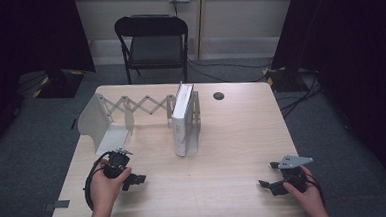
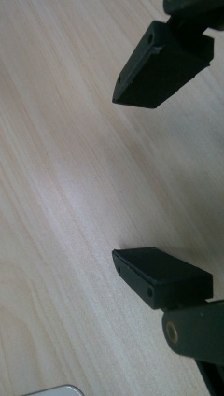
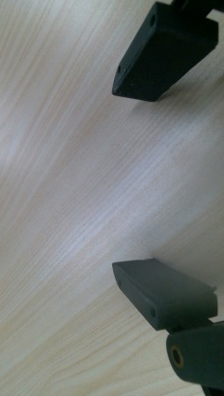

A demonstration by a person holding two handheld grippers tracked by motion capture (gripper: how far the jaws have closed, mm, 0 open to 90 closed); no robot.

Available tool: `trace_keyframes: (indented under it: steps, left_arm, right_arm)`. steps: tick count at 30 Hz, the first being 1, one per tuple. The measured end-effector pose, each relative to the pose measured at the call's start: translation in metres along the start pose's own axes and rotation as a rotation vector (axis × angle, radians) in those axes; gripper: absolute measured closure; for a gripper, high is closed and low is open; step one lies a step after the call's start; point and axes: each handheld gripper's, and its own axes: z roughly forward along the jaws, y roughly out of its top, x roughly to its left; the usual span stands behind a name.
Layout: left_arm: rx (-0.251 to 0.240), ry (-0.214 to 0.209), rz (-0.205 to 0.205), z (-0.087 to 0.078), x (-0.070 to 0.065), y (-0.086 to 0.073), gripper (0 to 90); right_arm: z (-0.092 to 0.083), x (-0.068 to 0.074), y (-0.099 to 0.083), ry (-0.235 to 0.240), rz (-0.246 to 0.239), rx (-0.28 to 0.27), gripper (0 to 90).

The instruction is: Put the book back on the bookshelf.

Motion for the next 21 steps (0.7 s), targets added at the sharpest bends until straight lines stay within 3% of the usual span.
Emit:
trace_keyframes:
  steps: [8,21]
  left_arm:
    - [-0.017,-0.015,-0.003,0.0,0.002,-0.003,19.8]
    - [-0.073,-0.016,0.056,0.002,0.002,-0.011,15.2]
  right_arm:
    - [0.0,0.0,0.0,0.0,0.0,0.0,12.7]
    - [0.0,0.0,0.0,0.0,0.0,0.0,12.6]
